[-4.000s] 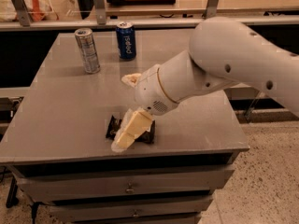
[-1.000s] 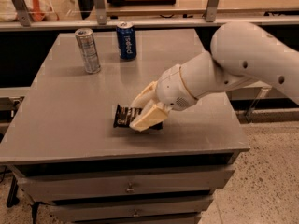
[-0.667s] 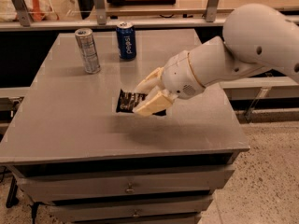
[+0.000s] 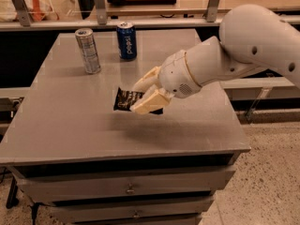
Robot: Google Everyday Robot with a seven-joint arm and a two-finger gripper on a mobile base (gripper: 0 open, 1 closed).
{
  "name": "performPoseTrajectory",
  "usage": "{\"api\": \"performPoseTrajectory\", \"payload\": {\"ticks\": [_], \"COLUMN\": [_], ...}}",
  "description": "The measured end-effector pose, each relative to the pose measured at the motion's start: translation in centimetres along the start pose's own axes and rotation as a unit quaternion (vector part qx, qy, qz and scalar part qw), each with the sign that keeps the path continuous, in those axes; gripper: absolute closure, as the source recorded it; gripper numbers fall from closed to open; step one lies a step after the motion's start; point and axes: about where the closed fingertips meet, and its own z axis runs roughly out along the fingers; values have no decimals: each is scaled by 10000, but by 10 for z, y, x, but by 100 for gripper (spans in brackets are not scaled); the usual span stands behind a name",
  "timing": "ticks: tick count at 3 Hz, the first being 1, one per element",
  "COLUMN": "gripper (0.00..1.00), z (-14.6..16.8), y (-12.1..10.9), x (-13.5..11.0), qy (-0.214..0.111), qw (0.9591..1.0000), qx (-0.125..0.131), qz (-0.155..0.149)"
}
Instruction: Move rxbar chocolate near pepsi can
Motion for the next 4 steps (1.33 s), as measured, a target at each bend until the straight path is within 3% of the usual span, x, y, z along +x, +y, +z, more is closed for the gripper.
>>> {"api": "performPoseTrajectory", "payload": {"ticks": [1, 2, 4], "gripper": [100, 100, 100], "z": [4, 5, -11], "y": [-42, -102, -199], "x": [4, 6, 22], "qy": [131, 280, 520], "qw": [9996, 9979, 9901], "qx": [221, 537, 1192], "qz": [127, 237, 537]}}
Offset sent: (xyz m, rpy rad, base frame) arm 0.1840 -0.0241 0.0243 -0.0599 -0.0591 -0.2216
